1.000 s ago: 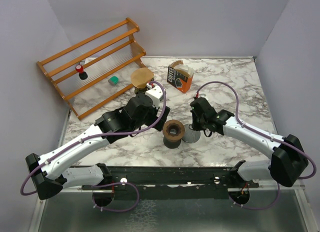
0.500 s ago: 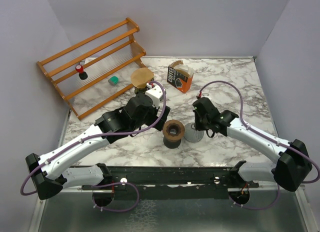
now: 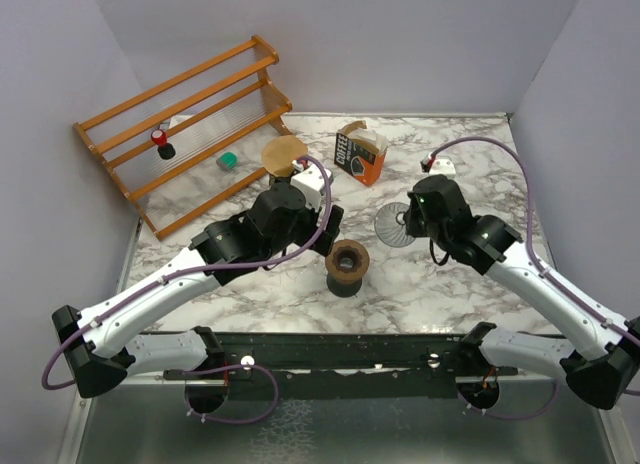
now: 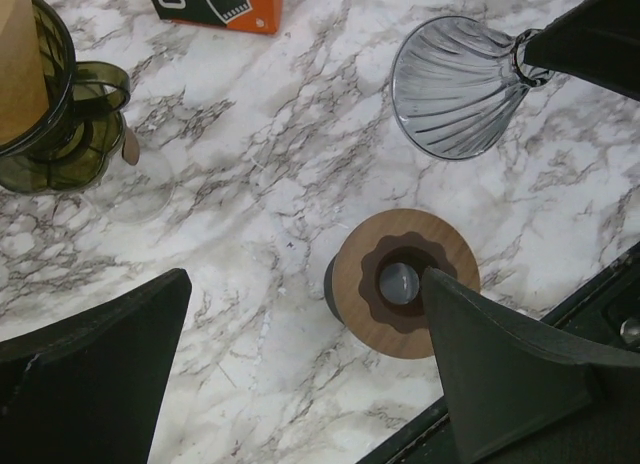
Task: Place the coffee filter in the dripper
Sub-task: Pick up the coffee dripper from the center of the board.
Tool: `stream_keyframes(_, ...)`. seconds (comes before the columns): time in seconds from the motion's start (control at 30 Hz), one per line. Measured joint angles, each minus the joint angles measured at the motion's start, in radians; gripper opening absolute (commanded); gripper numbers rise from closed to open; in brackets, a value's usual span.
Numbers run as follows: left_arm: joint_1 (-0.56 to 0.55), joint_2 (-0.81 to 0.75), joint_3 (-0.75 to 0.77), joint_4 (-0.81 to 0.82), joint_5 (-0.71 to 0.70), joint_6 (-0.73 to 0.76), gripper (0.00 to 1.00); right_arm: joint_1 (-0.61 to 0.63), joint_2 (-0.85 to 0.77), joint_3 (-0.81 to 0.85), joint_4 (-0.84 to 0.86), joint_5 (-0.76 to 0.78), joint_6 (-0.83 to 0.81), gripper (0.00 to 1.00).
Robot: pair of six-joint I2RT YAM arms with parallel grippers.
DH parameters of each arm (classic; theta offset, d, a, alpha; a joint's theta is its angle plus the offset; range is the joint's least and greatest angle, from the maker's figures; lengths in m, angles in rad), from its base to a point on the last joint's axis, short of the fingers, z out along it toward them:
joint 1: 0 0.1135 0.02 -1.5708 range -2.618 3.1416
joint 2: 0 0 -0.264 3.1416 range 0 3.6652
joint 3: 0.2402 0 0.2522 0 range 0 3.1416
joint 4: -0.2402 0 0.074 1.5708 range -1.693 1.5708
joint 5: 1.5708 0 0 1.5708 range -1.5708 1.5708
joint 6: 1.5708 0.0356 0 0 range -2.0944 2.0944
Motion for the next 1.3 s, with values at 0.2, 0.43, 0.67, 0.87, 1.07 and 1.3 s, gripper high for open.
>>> stream_keyframes(0.2, 0.0, 0.0, 0.014, 0.063, 0.028, -0.048, 0.99, 0.0, -0.07, 0.078, 0.022, -0.026, -0.017, 0.01)
stream_keyframes(0.43, 0.047, -0.066, -0.035, 0.198, 0.151, -0.137, 0.99, 0.0, -0.14, 0.102, 0.103, -0.131, -0.024, 0.01)
stream_keyframes(0.67, 0.351, -0.103, -0.188, 0.443, 0.536, -0.332, 0.99, 0.0, -0.182, 0.102, 0.216, -0.275, -0.011, 0.01)
stream_keyframes(0.87, 0.425, -0.103, -0.306, 0.678, 0.783, -0.516, 0.94, 0.0, -0.183, 0.064, 0.34, -0.425, 0.027, 0.01)
stream_keyframes(1.07, 0.45, -0.121, -0.356, 0.839, 0.901, -0.634, 0.85, 0.0, -0.183, 0.012, 0.441, -0.544, 0.071, 0.01)
stream_keyframes(1.3, 0.453, -0.18, -0.401, 0.977, 0.952, -0.716, 0.74, 0.0, -0.197, -0.045, 0.545, -0.626, 0.126, 0.01)
